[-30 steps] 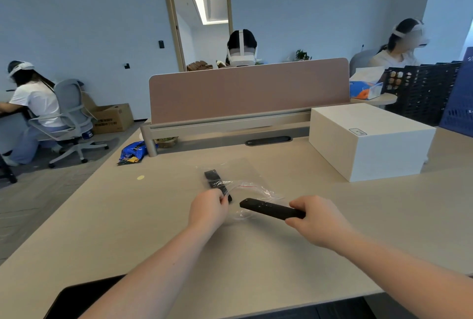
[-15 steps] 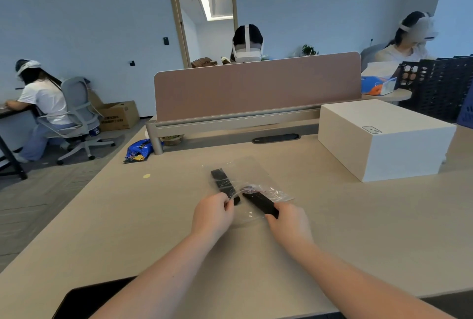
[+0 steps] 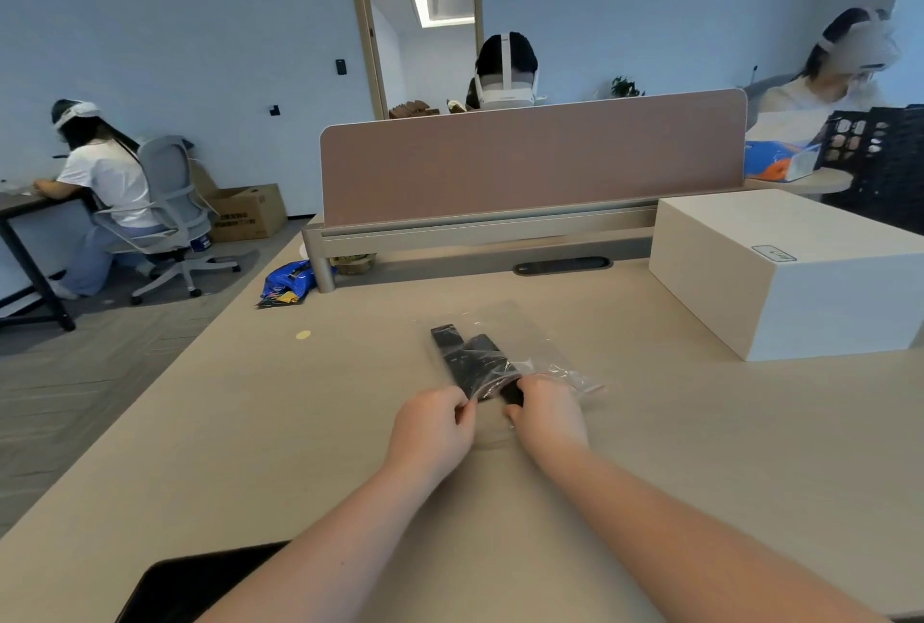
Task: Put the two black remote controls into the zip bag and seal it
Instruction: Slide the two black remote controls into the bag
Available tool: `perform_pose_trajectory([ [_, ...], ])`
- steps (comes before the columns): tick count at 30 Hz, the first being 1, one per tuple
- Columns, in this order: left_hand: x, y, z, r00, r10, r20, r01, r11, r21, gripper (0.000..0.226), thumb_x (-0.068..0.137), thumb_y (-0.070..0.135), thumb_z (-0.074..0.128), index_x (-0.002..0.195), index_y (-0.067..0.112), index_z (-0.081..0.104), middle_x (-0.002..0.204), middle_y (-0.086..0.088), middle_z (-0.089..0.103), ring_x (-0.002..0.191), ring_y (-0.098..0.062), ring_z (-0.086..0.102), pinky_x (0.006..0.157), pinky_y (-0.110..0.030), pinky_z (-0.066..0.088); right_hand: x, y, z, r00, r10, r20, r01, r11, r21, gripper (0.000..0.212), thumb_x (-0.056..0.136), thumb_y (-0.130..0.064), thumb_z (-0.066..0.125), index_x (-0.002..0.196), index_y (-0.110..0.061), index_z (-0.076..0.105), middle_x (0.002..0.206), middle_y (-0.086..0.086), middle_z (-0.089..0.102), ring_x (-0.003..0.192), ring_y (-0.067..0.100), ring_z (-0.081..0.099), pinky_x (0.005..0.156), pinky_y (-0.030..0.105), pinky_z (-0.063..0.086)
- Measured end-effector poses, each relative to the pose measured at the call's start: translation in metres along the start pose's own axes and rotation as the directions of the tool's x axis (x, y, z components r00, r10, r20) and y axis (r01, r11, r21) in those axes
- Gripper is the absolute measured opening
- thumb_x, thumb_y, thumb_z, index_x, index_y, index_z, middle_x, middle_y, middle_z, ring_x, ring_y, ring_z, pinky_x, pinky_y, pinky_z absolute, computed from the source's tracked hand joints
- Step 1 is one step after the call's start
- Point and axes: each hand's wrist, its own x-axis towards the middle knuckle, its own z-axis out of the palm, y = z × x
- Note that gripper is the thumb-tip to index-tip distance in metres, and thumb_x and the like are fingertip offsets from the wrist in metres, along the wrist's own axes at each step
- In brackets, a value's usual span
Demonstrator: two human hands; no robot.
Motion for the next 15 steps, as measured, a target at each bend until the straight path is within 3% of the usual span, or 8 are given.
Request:
perform_pose_trajectory([
  [6,0.001,-0.003,0.001,1.000,0.006,0.000,-0.006,1.000,0.001,0.039,0.092,0.031,0.050,0.058,0.016,0.039,0.078,-0.016,0.067,0.079,-0.034,0.057,0.058,-0.030,0.026,0.007,0.002,0.005,0.997,-0.059,0.058,0.062,0.997,-0.045,0.020,0.088,-0.012,0.052,0.101,-0.009,0.066,0.109,0.013,0.068,0.101,0.031,0.062,0.084,0.035,0.051],
  [11,0.000,-0.002,-0.001,1.000,0.021,-0.003,-0.021,1.000,0.011,0.031,0.092,0.030,0.050,0.072,0.009,0.060,0.081,-0.015,0.068,0.081,-0.033,0.058,0.061,-0.033,0.033,0.015,-0.001,-0.002,0.989,-0.124,0.076,0.137,0.970,-0.202,0.023,0.090,-0.014,0.049,0.106,-0.014,0.066,0.110,0.011,0.068,0.103,0.031,0.063,0.081,0.035,0.051],
  [15,0.000,-0.006,-0.001,1.000,0.028,-0.003,-0.028,1.000,0.011,0.029,0.092,0.029,0.050,0.076,0.009,0.063,0.083,-0.013,0.069,0.083,-0.032,0.059,0.062,-0.033,0.034,0.020,-0.002,-0.001,0.990,-0.123,0.070,0.137,0.961,-0.241,0.026,0.090,-0.012,0.048,0.108,-0.017,0.066,0.111,0.009,0.069,0.102,0.030,0.064,0.078,0.034,0.051],
])
